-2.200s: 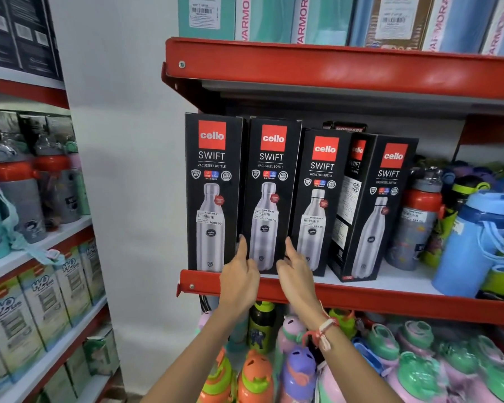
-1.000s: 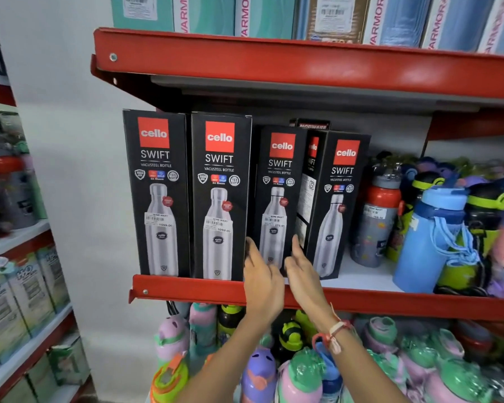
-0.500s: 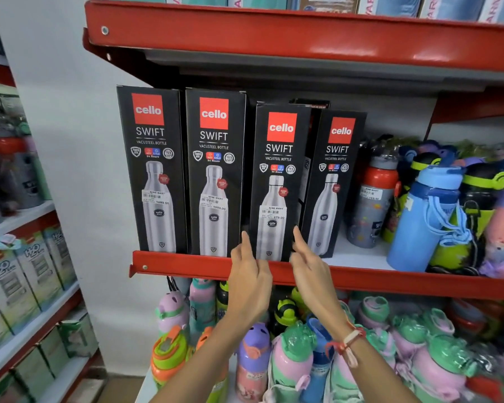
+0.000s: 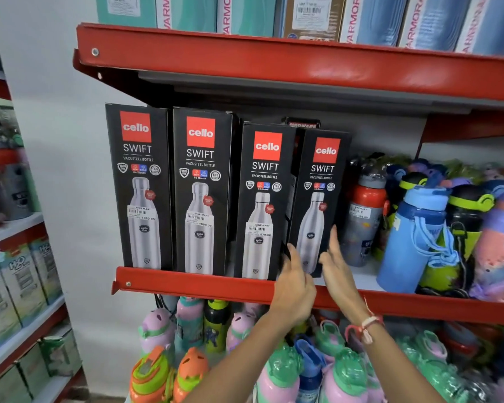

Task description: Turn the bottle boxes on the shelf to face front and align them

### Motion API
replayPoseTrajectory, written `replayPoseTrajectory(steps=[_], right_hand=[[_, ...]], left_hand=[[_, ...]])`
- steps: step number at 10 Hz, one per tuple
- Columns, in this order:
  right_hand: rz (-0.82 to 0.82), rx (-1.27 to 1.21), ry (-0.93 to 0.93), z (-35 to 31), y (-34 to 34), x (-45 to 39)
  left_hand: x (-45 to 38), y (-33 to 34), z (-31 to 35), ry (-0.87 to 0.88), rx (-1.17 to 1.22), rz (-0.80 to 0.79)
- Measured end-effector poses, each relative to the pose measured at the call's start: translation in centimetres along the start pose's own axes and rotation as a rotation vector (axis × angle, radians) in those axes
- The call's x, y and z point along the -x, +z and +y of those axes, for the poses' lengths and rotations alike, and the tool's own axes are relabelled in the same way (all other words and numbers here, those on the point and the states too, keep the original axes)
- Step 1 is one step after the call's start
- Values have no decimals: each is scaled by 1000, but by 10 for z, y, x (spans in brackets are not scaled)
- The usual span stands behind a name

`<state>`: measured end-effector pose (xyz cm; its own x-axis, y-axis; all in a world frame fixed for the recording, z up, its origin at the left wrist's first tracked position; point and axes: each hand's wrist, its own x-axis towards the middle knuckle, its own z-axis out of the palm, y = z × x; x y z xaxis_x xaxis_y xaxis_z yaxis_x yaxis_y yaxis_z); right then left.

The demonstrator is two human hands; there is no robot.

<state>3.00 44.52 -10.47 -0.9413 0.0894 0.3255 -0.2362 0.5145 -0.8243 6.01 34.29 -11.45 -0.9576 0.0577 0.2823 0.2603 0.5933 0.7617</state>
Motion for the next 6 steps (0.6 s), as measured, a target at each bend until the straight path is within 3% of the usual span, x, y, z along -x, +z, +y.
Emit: replayPoseTrajectory(steps=[3, 5, 6], right_hand=[[60, 65, -75, 7, -1, 42], [68, 102, -31, -12, -6, 49], [250, 116, -173, -38, -11, 53]], left_hand=[[32, -16, -13, 44, -29, 141], [40, -37, -5, 64, -3, -9], [42, -67, 4, 165, -11, 117]])
